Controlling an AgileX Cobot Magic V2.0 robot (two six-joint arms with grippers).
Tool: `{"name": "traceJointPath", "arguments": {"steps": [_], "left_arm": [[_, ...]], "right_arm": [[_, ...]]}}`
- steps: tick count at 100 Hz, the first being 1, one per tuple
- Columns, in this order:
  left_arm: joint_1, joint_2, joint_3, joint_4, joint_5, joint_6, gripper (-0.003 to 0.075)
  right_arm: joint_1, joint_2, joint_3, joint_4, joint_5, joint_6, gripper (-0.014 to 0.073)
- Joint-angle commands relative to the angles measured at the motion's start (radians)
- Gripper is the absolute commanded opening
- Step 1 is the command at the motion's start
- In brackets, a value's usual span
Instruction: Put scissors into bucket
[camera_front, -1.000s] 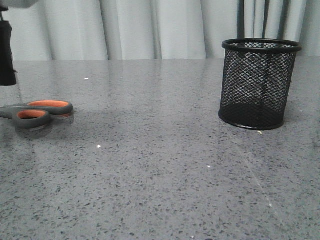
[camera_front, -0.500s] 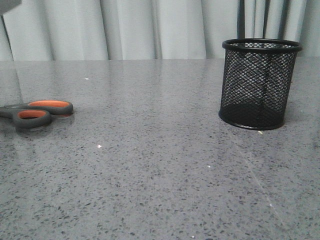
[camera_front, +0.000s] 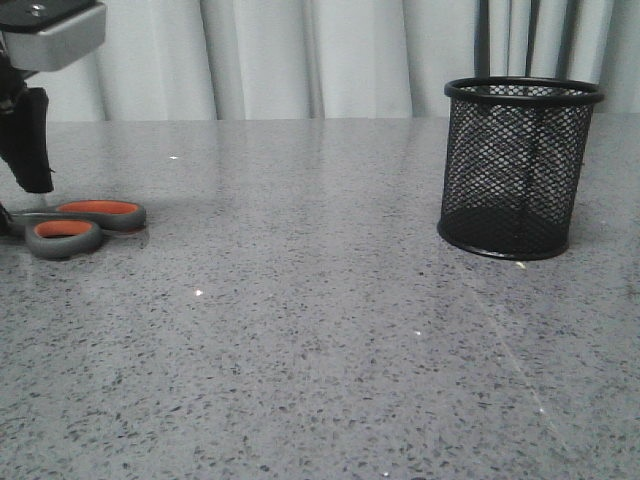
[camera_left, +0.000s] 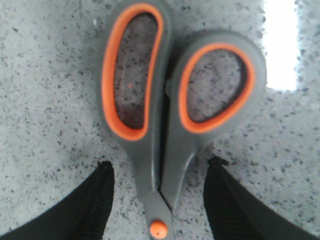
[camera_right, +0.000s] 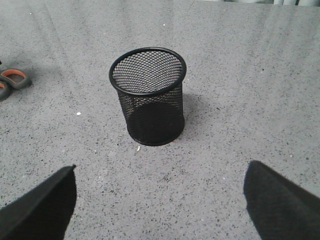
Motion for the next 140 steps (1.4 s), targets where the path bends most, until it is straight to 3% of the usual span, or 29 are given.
{"name": "traceJointPath", "arguments": {"steps": [1, 39, 70, 99, 111, 120, 140], "left_arm": [[0.002, -0.007, -0.033, -0.021, 0.015, -0.001, 0.0368], [0.002, 0.031, -0.033, -0.02, 0.034, -0.001, 0.0362], [0.002, 0.003, -0.033, -0.02, 0.061, -0.07, 0.0128], [0.002, -0.109, -0.033, -0.02, -0.023, -0.245, 0.0095], [-0.006, -0.18, -0.033, -0.028, -0.073, -0.247, 0.0095], [-0.033, -0.244, -0.033, -0.037, -0.12, -0.247, 0.0095], [-0.162, -0.377, -0.033, -0.047, -0.229, -0.247, 0.0096]], "right_arm": [[0.001, 0.017, -0.03, 0.008, -0.062, -0.011, 0.0615], [0.001, 0.017, -0.03, 0.008, -0.031, -0.011, 0.0615], [0.001, 0.017, -0.03, 0.008, -0.035, -0.011, 0.0615], [0.001, 0.017, -0.03, 0.095, -0.053, -0.011, 0.0615], [0.001, 0.017, -0.03, 0.215, -0.093, -0.011, 0.0615], [0.001, 0.017, -0.03, 0.376, -0.153, -0.046, 0.0615], [0.001, 0.073, -0.038, 0.939, -0.173, -0.484, 0.0615]]}}
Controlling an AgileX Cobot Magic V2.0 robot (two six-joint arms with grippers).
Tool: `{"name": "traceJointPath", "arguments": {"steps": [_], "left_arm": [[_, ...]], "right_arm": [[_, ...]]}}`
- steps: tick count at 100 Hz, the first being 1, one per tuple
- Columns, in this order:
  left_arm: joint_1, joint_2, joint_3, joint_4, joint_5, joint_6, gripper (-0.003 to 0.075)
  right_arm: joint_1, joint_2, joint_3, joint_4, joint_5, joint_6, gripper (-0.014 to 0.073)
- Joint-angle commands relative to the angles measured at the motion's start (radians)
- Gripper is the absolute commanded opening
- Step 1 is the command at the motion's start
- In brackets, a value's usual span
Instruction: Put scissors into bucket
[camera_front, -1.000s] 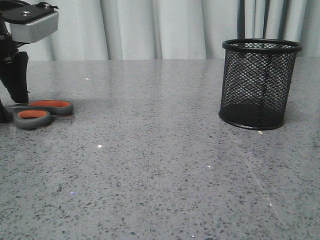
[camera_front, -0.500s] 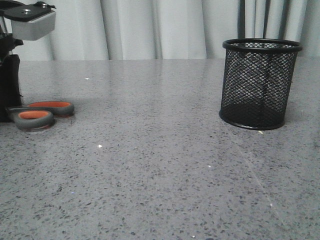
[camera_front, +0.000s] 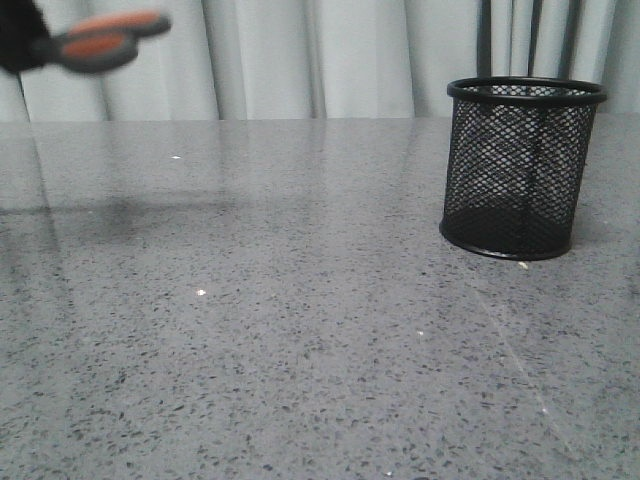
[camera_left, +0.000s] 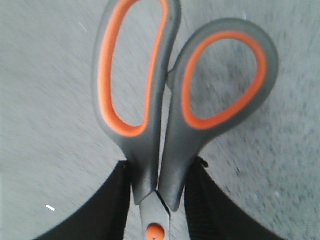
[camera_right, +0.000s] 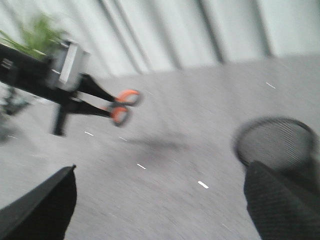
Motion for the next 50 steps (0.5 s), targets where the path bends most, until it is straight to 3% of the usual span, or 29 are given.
{"name": "traceJointPath", "arguments": {"steps": [1, 10, 19, 50], "left_arm": [[-0.063, -0.086, -0.026, -0.029, -0.098, -0.012, 0.0096], [-0.132, -0.121, -0.026, -0.029, -0.13, -0.012, 0.0096], [-0.19, -0.143, -0.026, -0.029, -0.153, -0.012, 0.0096], [-0.364, -0.152, -0.026, -0.029, -0.29, -0.012, 0.0096]], "right_arm": [[0.001, 0.058, -0.042, 0.287, -0.048, -0.221, 0.0615], [0.001, 0.137, -0.079, 0.41, 0.017, -0.316, 0.0615], [0.001, 0.23, -0.134, 0.454, 0.09, -0.323, 0.0615], [0.009, 0.489, -0.344, 0.46, 0.243, -0.364, 0.0615]]}}
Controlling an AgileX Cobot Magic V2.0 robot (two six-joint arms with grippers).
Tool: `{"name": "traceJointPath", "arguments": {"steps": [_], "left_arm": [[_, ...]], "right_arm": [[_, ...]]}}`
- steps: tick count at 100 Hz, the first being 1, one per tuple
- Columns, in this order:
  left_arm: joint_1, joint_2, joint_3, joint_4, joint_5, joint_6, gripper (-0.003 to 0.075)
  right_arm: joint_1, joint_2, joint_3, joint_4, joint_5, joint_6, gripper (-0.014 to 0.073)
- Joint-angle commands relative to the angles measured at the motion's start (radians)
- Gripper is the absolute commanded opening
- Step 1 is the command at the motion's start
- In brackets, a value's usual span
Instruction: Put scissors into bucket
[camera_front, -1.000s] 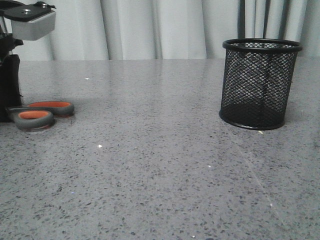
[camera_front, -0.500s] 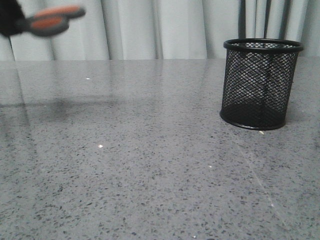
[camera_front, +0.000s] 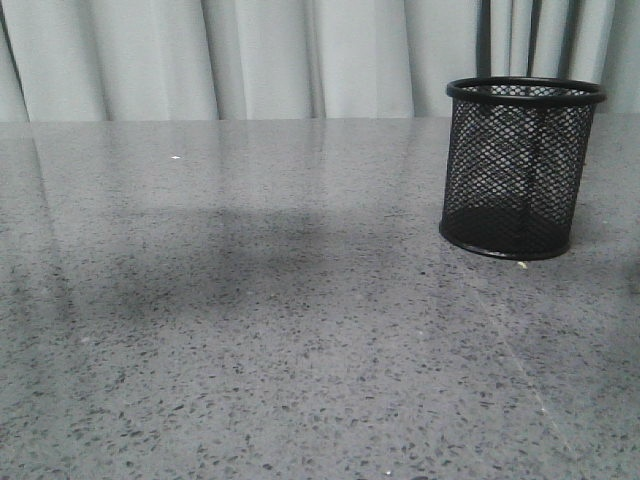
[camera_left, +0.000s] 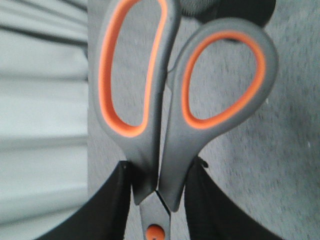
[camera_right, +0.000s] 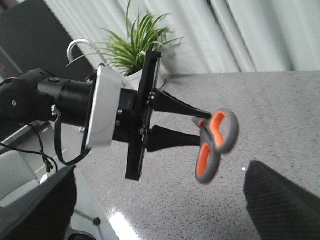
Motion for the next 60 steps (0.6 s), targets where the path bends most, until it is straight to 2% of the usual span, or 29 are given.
{"name": "traceJointPath", "arguments": {"steps": [1, 26, 60], "left_arm": [[-0.044, -0.027, -0.026, -0.019, -0.131, -0.012, 0.0096], [-0.081, -0.022, -0.076, -0.019, -0.192, -0.012, 0.0096], [-0.081, -0.014, -0.104, -0.019, -0.196, -0.012, 0.0096]], "right_arm": [[0.009, 0.048, -0.077, 0.062, 0.005, -0.032, 0.0615], [0.07, 0.117, -0.122, 0.034, -0.032, -0.034, 0.0615], [0.271, 0.179, -0.122, 0.034, -0.315, -0.087, 0.0615]]}}
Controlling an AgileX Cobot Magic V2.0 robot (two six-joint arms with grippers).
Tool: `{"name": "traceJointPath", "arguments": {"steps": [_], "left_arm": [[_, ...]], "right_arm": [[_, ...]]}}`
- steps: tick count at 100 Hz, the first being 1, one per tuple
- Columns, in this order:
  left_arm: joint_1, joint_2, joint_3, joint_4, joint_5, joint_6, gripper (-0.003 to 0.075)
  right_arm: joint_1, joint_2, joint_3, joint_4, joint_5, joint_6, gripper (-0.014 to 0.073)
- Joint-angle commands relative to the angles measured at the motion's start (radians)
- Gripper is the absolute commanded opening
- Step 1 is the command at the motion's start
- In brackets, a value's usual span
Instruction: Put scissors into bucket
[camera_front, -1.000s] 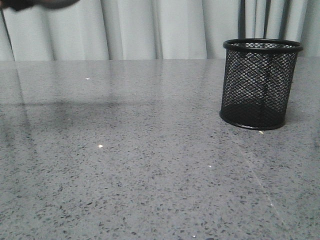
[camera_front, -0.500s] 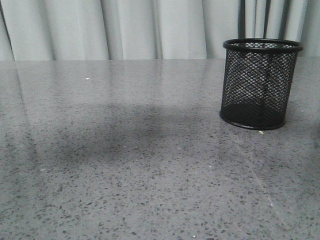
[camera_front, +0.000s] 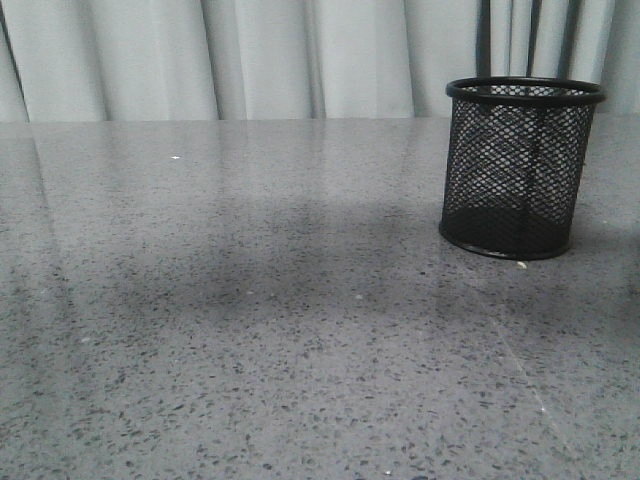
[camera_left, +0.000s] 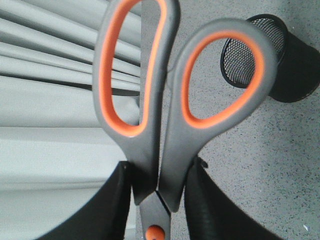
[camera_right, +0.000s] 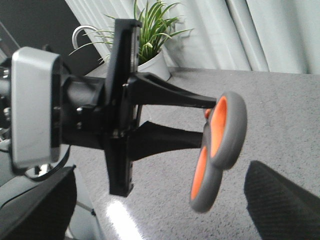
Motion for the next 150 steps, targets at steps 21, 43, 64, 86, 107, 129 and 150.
{"name": "traceJointPath", "arguments": {"steps": [21, 43, 64, 86, 107, 129, 150], "left_arm": [[-0.009, -0.02, -0.037, -0.017, -0.081, -0.012, 0.0096], [-0.009, -0.02, -0.037, -0.017, -0.081, -0.012, 0.0096], [-0.009, -0.02, -0.037, -0.017, -0.081, -0.012, 0.0096], [-0.009, -0.022, -0.037, -0.017, -0.081, -0.014, 0.01], [-0.009, -0.094, -0.037, -0.017, -0.081, -0.086, 0.0324], [-0.009, -0.24, -0.037, -0.041, -0.081, -0.086, 0.0388], [-0.009, -0.403, -0.037, -0.093, -0.081, -0.234, 0.038]], "right_arm": [[0.084, 0.087, -0.034, 0.053, -0.211, -0.022, 0.0615], [0.084, 0.147, -0.034, 0.174, -0.192, -0.022, 0.0598], [0.084, 0.18, -0.034, 0.236, -0.139, -0.022, 0.0234], [0.084, 0.194, -0.034, 0.288, -0.131, -0.022, -0.0064], [0.084, 0.194, -0.119, 0.19, -0.144, -0.022, -0.0064], [0.079, 0.194, -0.284, -0.019, -0.144, 0.017, -0.0062], [0.012, 0.194, -0.428, -0.396, -0.005, 0.245, -0.0062]]}}
